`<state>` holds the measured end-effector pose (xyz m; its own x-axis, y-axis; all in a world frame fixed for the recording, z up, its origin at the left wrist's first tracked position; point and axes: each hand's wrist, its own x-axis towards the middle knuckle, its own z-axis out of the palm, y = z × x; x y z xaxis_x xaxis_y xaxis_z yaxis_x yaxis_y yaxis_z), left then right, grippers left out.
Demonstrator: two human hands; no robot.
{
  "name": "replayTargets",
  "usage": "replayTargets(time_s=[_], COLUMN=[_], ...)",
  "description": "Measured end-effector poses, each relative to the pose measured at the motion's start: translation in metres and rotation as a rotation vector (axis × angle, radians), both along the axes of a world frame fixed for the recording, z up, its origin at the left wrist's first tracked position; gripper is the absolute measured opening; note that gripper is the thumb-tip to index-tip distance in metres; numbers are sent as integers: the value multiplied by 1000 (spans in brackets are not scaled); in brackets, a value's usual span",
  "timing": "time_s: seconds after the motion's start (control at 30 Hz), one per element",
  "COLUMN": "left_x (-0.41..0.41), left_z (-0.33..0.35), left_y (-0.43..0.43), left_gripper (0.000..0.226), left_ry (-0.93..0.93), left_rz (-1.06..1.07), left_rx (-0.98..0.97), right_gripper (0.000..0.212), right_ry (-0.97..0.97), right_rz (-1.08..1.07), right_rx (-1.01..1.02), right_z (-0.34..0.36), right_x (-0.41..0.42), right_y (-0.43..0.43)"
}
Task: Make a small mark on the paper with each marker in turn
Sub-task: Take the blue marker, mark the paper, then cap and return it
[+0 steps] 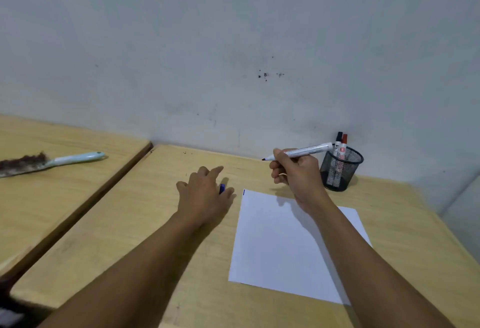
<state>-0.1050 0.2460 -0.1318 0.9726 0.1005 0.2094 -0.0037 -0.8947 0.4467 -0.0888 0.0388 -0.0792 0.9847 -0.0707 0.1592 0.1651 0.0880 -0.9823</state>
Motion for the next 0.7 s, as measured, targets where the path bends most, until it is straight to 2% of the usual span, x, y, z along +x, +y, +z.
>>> replayTargets(time_s=[0.07, 0.13, 0.2, 0.27, 0.33, 0.53, 0.7], left_x=[4, -2, -11, -21, -36, -62, -71], left_z=[8, 15, 24, 38, 55, 88, 105], left_y=[4, 1, -9, -21, -37, -84, -111], left_gripper=[32, 19, 11, 7, 12, 15, 12], left_ry=[100, 61, 27, 24, 38, -20, -109], left_rz=[-28, -29, -40, -153, -291, -495, -579], left_rx=[27, -24, -259, -634, -863, -927, -812], right_gripper=[18, 18, 20, 19, 17, 18, 22], right_ry=[5, 22, 40, 47, 42, -25, -33], right_rz=[0, -5, -17, -39, -47, -35, -4], right_rx=[-13, -29, -30, 0, 27, 21, -42], right_z=[-1, -4, -5, -1, 8, 39, 57], right_x=[-14, -27, -39, -49, -58, -85, -103], right_y=[-4, -11, -18, -24, -29, -50, -72])
